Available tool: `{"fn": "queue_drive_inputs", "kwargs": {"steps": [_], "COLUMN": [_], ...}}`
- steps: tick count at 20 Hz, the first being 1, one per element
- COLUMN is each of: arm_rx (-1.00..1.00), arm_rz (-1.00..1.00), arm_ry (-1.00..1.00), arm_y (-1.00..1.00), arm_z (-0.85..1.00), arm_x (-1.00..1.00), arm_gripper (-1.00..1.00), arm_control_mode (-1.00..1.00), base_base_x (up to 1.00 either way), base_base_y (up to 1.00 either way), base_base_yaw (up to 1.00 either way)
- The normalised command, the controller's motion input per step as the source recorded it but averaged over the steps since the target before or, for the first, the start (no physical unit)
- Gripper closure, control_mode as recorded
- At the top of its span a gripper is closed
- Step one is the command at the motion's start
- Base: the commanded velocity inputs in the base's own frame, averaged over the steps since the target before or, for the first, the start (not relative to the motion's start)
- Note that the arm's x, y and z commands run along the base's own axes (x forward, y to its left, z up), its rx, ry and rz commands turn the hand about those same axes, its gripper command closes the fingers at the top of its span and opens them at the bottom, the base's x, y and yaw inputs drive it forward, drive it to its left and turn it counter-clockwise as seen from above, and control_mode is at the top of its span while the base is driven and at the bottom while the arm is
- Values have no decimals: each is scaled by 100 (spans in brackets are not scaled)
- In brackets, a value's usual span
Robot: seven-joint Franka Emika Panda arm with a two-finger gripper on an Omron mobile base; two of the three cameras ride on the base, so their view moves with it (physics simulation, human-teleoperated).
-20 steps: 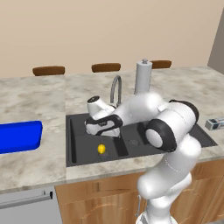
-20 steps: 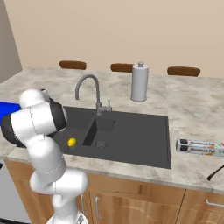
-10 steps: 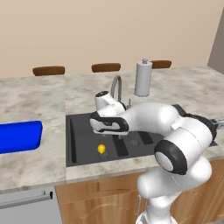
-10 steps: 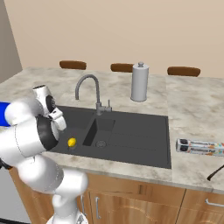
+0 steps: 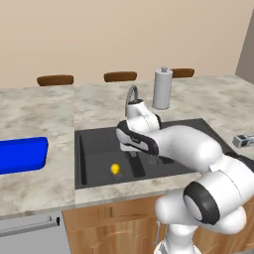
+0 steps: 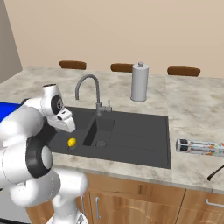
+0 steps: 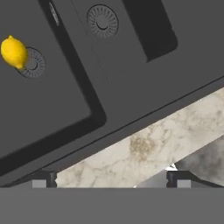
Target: Pick up all produce items and place them in the sink. Turn on the sink faucet to wash them. Then turn the sink off and put them in the tray.
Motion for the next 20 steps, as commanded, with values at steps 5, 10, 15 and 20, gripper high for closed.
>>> {"fn": "queue_drive_inputs", "kwargs": {"steps": [5,10,15,20], "arm_rx": [8,9,12,14], "arm_rz": [4,6,14,15], "arm_ry": [2,0,-4,-11], "arm_y": [-72,-65,-46,-34], "arm_z": [22,22,23,20], "arm_x": [-21,-2,30,41], "arm_gripper": [-100,-100,-100,-100], "arm_control_mode": [-100,-100,-100,-100], "base_base_x": [0,0,0,0], "base_base_y": [0,0,0,0], "base_base_yaw": [0,0,0,0]}}
